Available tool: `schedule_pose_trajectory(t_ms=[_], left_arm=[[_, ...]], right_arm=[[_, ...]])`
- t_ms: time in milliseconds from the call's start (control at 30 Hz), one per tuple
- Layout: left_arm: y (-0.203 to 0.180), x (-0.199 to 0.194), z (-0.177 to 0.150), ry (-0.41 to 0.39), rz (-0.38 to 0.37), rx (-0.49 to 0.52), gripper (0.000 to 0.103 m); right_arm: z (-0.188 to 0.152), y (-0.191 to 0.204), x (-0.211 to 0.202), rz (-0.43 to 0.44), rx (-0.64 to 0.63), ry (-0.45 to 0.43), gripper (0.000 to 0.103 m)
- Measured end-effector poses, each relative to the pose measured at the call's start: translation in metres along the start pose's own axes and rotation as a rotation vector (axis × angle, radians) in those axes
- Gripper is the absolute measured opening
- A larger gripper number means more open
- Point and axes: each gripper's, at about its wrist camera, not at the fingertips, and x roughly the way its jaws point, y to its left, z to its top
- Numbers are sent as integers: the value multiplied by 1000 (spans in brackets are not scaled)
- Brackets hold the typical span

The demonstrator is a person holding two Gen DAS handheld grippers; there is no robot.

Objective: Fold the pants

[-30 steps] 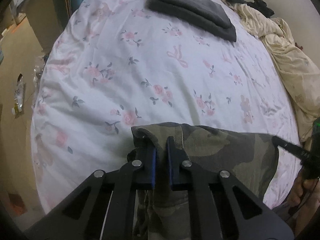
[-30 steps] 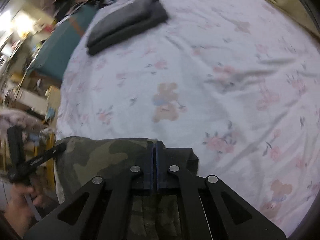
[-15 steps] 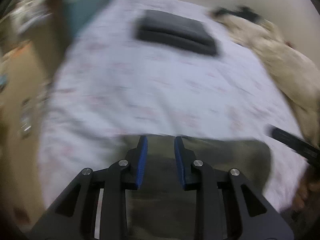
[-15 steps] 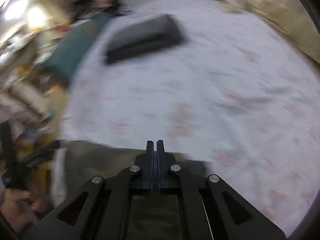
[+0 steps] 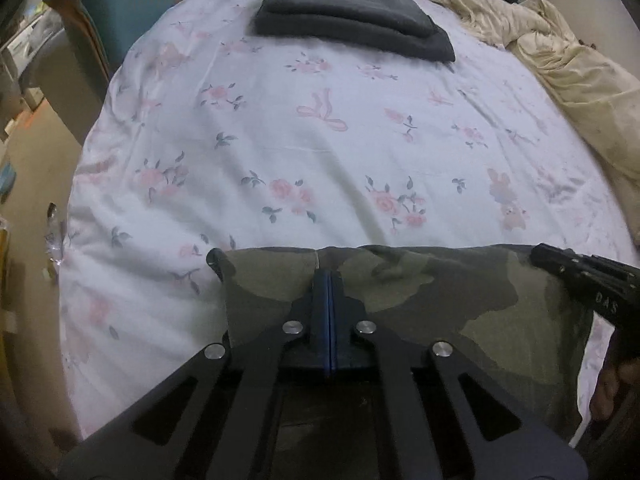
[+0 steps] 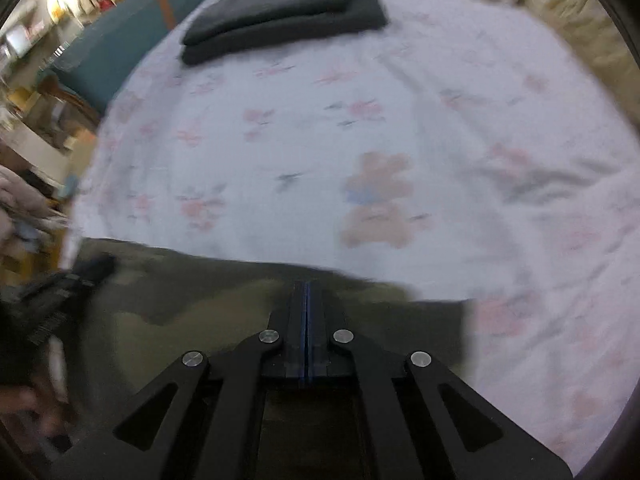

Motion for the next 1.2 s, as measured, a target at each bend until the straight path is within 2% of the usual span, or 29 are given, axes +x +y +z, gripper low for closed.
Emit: schedule_pose_trajectory(t_ms=[67, 100, 167, 200, 267, 333, 400, 500, 567, 633, 667, 700, 733, 767, 800, 833, 867, 933, 967, 1033, 1133, 1167, 1200], left_arm=[[4, -16, -1, -46, 62, -27, 1], [8, -26, -1, -70, 69, -60, 1], [15, -39, -3, -69, 16, -110, 1], [15, -46, -5, -51, 11, -115, 1], [11, -49, -12, -40, 12, -89, 2], [2, -37, -21, 6, 10, -55, 2], [-7, -19, -30, 31, 46, -8, 2], [-16, -7, -29, 44, 76, 58, 2], [-14, -7, -27, 62, 62, 41, 1], [-3, -18, -24, 73, 19, -28, 2], [3, -25, -22, 79, 5, -74, 3], [12, -34, -21, 76, -10, -129, 15], [19, -41, -21, 59, -26, -164, 27], [28, -50, -23, 31, -33, -200, 64], [39, -61, -28, -11, -12, -252, 94], [46, -65, -32, -31, -1, -290, 101], [51, -64, -36, -21, -24, -319, 102], [52, -46, -43, 74, -106, -328, 102], [52, -32, -49, 137, -164, -334, 102], [50, -13, -59, 212, -227, -351, 101], [42, 2, -70, 264, -251, -307, 101], [39, 4, -71, 262, -259, -292, 98], [36, 3, -74, 266, -277, -283, 85]], right_arm=[[-2, -20, -13, 5, 85, -28, 0], [-4, -30, -23, 41, 135, -43, 1], [-7, -45, -39, 123, 217, -56, 1], [-7, -45, -44, 135, 225, -52, 1], [-12, -37, -54, 158, 181, -46, 1], [-20, -19, -45, 155, 110, 20, 1], [-28, -8, -30, 78, 61, 60, 0], [-25, 6, -12, -32, -10, 61, 0], [-26, 10, -11, -71, -46, 40, 0], [-28, 1, -16, -30, -13, 30, 0], [-29, -9, -24, 29, 39, 22, 0], [-30, -18, -31, 80, 85, 22, 0], [-30, -29, -40, 129, 136, 19, 9], [-31, -39, -50, 159, 188, -1, 25], [-34, -48, -59, 185, 229, -20, 44], [-38, -61, -67, 217, 294, -42, 82], [-41, -70, -70, 236, 340, -52, 99], [-48, -86, -61, 302, 414, -18, 99], [-51, -89, -51, 335, 430, 27, 99], [-60, -90, -28, 403, 442, 129, 99], [-74, -78, -12, 376, 366, 221, 99], [-78, -73, -6, 380, 335, 260, 99], [-82, -67, -1, 400, 316, 300, 98]])
